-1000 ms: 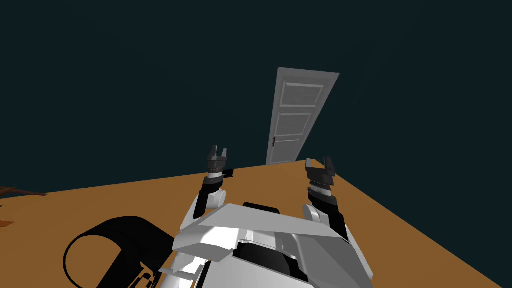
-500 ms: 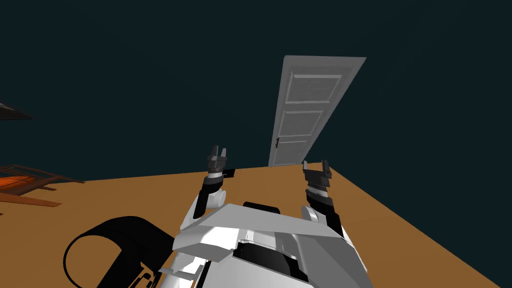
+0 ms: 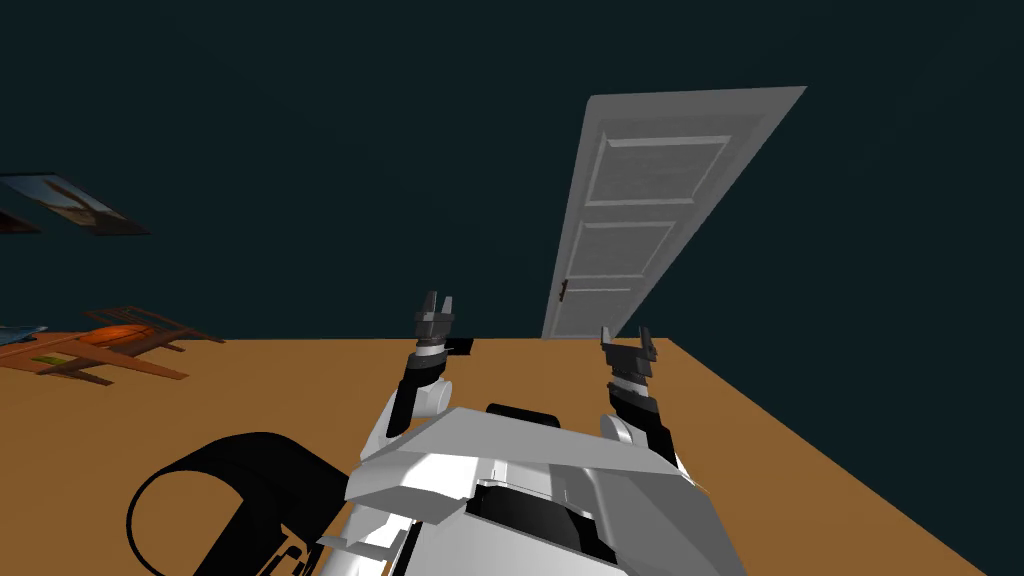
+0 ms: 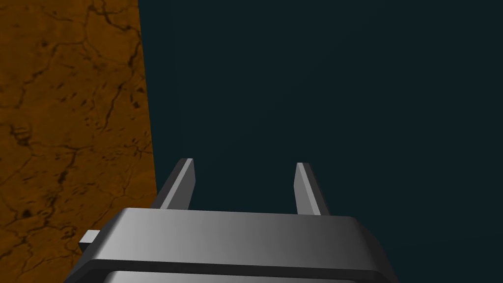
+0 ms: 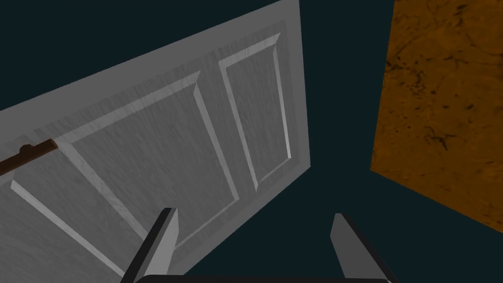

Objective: Pull the door open

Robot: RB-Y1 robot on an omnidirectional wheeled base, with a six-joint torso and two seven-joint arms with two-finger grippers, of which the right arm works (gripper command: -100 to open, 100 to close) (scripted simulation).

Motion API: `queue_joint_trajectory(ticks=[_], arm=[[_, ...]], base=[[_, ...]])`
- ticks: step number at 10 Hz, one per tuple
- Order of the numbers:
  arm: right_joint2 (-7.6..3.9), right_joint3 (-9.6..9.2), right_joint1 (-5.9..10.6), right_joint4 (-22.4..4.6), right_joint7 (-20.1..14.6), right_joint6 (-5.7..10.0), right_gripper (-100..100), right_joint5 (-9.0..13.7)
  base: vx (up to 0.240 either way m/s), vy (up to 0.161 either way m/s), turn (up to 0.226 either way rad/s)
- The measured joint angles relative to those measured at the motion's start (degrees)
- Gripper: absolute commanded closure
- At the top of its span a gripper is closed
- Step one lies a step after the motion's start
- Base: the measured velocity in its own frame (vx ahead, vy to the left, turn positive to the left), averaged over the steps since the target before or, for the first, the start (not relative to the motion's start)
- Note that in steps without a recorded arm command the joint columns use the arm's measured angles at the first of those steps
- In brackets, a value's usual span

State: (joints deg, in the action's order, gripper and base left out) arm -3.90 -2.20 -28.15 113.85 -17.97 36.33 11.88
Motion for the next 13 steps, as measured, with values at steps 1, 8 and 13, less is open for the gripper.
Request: queue_joint_trajectory(ticks=[1,8,13], arm=[[-0.23,-0.07,0.16,-0.9,-1.0,0.25,-100,0.71],[-1.57,-1.35,0.88,-8.71,-8.97,2.97,-100,6.47],[-2.29,-2.2,1.43,-13.94,-14.25,4.68,-100,10.34]], base=[[0.127,-0.086,0.203],[0.096,-0.064,0.157],[0.077,-0.072,0.153]])
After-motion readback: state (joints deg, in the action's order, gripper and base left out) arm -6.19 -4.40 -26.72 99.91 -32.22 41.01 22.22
